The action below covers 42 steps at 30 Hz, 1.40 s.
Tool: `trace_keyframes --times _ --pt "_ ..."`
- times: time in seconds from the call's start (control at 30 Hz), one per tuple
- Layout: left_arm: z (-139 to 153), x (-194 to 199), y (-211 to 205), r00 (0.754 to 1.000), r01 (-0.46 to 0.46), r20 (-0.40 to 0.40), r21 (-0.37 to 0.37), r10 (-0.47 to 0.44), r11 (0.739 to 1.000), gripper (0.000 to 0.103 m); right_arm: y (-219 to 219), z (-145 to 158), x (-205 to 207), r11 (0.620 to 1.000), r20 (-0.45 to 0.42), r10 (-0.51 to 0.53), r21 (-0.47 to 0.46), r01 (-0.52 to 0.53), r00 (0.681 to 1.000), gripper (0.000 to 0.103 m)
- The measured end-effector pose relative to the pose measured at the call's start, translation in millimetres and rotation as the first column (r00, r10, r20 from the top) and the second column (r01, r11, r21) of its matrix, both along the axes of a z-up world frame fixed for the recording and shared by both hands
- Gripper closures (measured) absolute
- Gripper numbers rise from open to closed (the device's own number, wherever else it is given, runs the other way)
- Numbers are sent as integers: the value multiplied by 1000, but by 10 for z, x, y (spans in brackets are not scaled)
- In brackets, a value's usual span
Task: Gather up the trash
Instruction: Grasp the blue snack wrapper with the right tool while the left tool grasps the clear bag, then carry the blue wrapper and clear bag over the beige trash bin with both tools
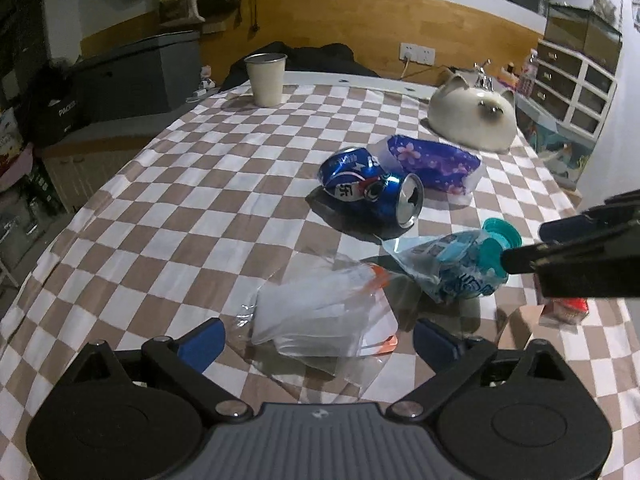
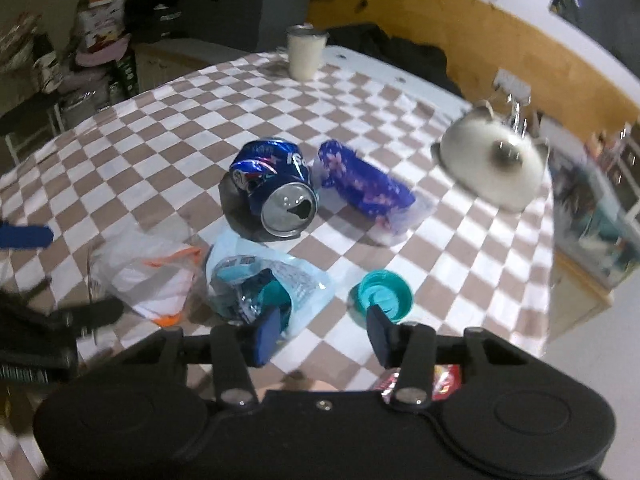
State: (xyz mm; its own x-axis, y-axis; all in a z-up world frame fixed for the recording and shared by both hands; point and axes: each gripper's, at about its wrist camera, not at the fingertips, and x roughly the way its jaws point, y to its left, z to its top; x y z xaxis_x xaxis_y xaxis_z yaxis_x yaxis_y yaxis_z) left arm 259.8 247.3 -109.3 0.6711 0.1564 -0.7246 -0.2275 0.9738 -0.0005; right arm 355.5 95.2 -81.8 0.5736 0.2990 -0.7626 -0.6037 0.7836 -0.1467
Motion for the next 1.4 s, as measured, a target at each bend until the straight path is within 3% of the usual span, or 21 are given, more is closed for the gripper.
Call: trace_keyframes --times 0.23,0.43,0.53,0.67,0.73,0.87,1.07,1.23,1.4 --pt "-155 154 -136 997 63 -59 139 -55 988 37 72 -161 193 996 -102 -68 58 74 992 70" --pt "-269 271 -298 986 154 -103 301 -128 941 49 29 -252 335 976 -187 -150 130 175 971 77" --pt "-288 329 -358 980 194 -118 345 -163 918 62 29 -299 388 968 -221 -169 149 204 960 78" --pt "-266 344 -421 974 223 -114 382 -194 897 74 43 -341 394 965 -236 -169 158 209 957 89" --pt "-232 336 -396 976 216 -102 366 -192 905 77 27 -344 378 964 -235 -165 168 207 958 97" --pt "-105 277 -313 985 172 -56 330 -163 928 82 -35 -289 328 960 -232 -162 188 207 959 100" --pt "131 149 -101 997 68 20 149 -72 986 86 -141 -125 198 959 -194 -163 198 201 967 100" --pt "260 -13 -6 999 13 47 14 -13 1000 88 -272 -15 64 956 -178 -180 201 215 967 100" --pt "362 -180 14 998 -11 64 -80 16 997 88 -405 71 -108 953 -164 -196 202 227 967 100"
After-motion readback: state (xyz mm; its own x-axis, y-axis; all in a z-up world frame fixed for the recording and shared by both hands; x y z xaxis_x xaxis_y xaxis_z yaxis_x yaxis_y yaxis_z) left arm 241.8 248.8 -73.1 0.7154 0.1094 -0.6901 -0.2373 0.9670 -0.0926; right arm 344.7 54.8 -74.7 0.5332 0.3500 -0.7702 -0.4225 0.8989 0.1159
